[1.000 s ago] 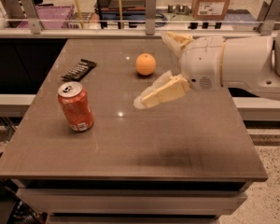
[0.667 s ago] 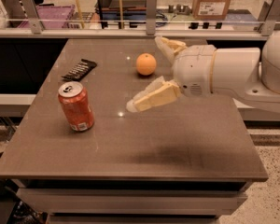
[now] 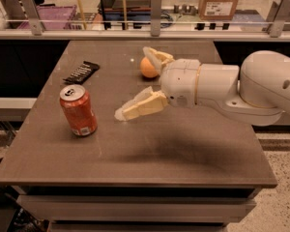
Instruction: Knock coke can over
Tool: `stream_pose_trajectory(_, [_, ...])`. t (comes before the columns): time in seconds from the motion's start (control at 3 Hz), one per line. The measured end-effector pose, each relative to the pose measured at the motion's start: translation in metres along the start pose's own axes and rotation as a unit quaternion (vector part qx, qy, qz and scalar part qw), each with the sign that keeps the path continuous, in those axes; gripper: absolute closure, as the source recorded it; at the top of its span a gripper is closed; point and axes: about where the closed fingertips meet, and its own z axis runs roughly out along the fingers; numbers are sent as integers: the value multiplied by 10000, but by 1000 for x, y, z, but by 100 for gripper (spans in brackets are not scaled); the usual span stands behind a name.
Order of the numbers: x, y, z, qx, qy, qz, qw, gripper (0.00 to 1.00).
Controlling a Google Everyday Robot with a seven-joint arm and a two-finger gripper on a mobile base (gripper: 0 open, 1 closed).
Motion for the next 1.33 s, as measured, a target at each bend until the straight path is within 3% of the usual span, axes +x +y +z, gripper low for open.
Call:
stream_pose_trajectory(0.33, [4,3,22,-192,-281,111,9994,0])
stream_pose_trajectory(1.33, [9,21,41,-277,-157,335,9989,0])
